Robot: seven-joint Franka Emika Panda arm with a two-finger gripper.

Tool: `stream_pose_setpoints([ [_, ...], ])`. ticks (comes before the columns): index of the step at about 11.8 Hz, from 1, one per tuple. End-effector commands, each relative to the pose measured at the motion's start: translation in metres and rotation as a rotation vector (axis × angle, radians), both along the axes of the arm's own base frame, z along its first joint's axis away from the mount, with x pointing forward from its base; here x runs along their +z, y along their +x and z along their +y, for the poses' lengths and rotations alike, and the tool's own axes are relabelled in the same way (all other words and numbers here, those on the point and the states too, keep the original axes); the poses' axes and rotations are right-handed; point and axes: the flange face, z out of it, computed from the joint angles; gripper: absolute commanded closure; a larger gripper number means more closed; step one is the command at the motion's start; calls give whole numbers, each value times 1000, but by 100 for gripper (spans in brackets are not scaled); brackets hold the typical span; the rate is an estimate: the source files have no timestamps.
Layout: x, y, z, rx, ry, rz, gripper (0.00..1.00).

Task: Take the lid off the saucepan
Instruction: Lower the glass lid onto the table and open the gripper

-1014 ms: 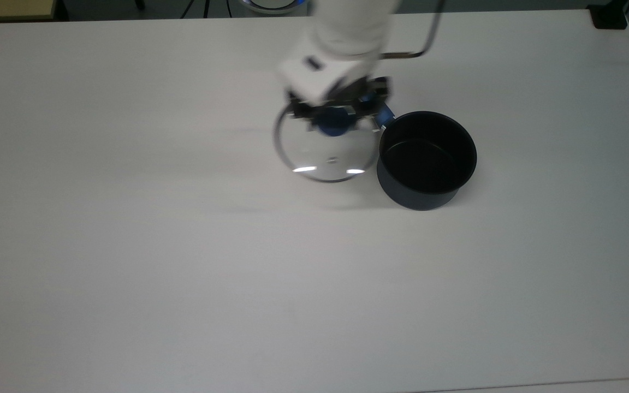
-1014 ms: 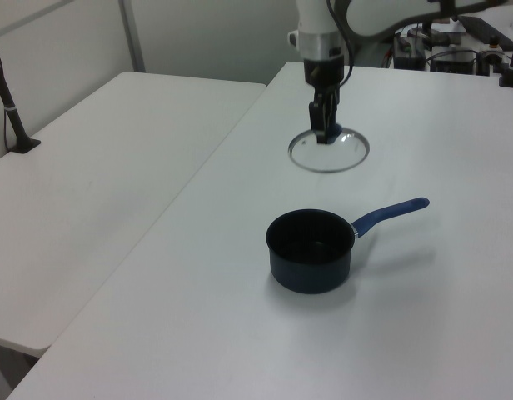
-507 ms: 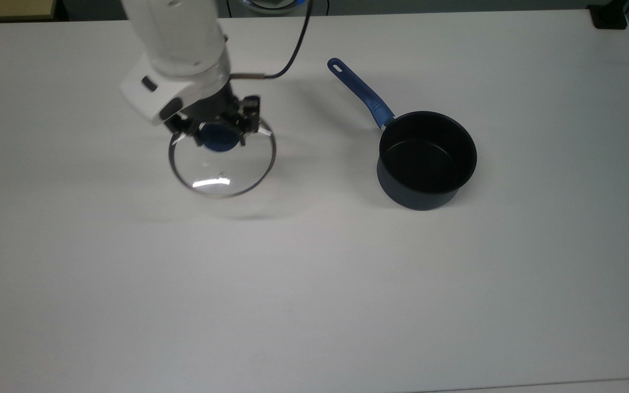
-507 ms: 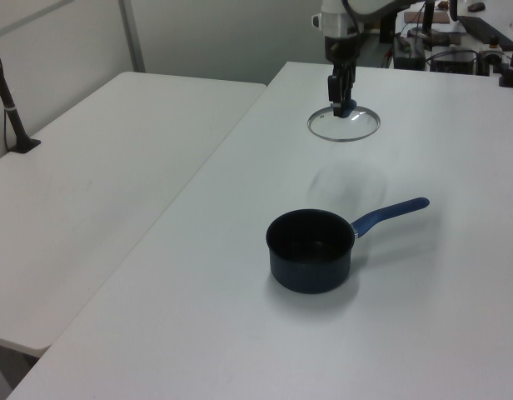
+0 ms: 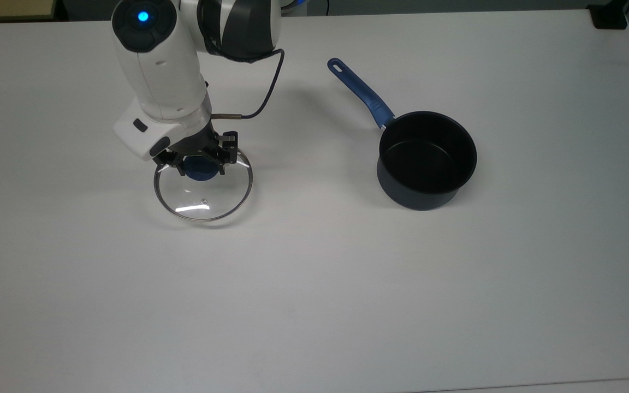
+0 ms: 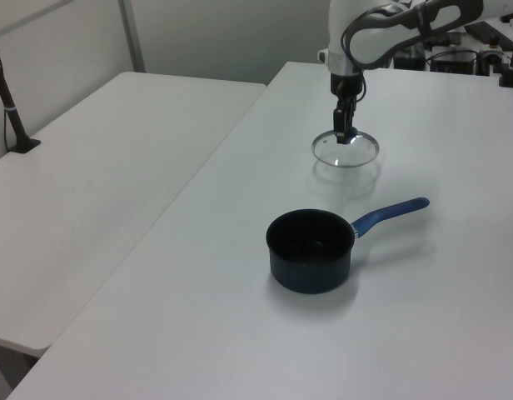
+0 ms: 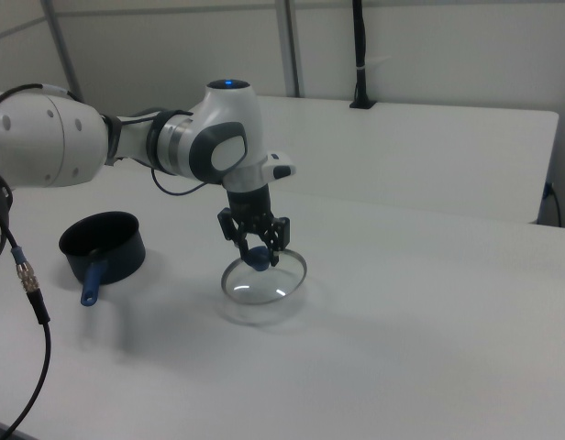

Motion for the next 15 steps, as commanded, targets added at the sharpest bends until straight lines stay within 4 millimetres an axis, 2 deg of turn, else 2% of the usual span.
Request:
stream_pose_setpoints([
  [1, -16, -5, 1, 29, 1, 12, 66],
  [4, -23, -3, -1, 27, 2, 7, 66],
  [8, -45, -1, 0, 30, -1, 24, 66],
  [12, -51, -2, -1, 51, -2, 36, 66],
  [15, -60, -3, -2, 53, -5, 50, 57],
])
